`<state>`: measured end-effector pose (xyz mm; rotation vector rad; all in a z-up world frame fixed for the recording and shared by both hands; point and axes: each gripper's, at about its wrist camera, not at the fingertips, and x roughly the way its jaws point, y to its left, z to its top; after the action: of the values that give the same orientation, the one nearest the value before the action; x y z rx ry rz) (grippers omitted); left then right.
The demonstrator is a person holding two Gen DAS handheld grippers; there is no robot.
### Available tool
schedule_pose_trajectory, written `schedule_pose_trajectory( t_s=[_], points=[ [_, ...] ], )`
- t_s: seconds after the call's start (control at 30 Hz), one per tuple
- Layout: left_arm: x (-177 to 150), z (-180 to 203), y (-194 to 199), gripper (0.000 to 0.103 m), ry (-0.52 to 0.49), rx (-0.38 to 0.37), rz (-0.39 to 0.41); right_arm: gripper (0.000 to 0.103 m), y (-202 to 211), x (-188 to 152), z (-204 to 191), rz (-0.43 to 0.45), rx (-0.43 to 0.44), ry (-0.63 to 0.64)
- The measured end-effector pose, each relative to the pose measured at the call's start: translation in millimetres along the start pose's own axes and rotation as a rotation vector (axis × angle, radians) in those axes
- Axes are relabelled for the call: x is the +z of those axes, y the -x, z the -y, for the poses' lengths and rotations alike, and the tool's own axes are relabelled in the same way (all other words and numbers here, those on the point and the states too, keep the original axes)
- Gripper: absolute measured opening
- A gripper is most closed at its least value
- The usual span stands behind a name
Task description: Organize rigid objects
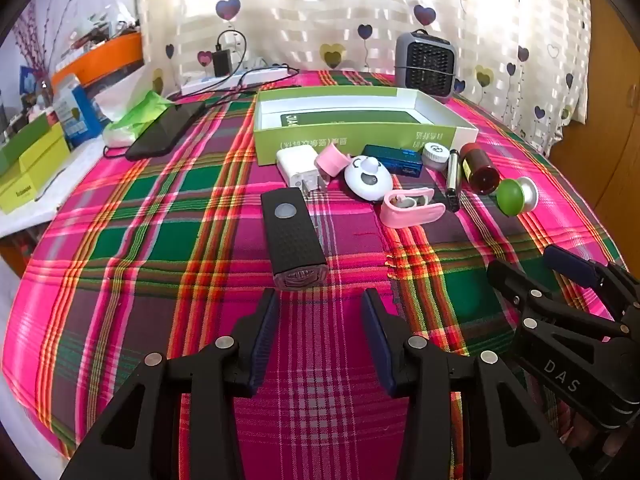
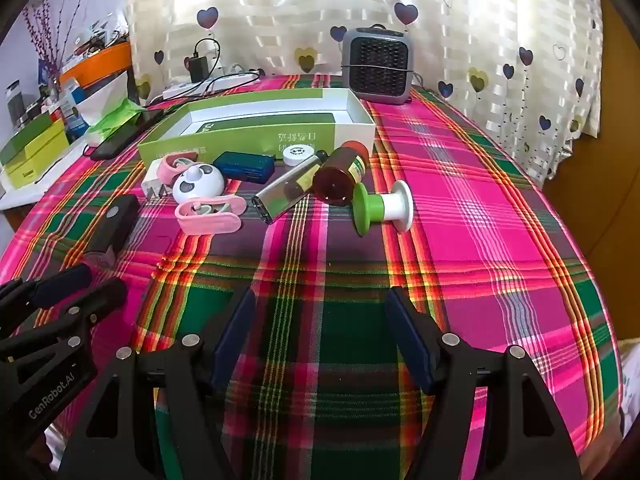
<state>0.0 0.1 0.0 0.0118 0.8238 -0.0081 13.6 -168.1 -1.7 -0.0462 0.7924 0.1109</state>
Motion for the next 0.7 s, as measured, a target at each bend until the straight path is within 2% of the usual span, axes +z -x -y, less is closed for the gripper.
schedule_pose_trajectory(
  t_s=[0.7],
  points=[
    [0.0, -0.2, 0.1, 0.041, 0.001, 0.0, 0.002, 0.068, 1.2, -0.6, -0.2, 0.013, 0.001, -0.002]
  ],
)
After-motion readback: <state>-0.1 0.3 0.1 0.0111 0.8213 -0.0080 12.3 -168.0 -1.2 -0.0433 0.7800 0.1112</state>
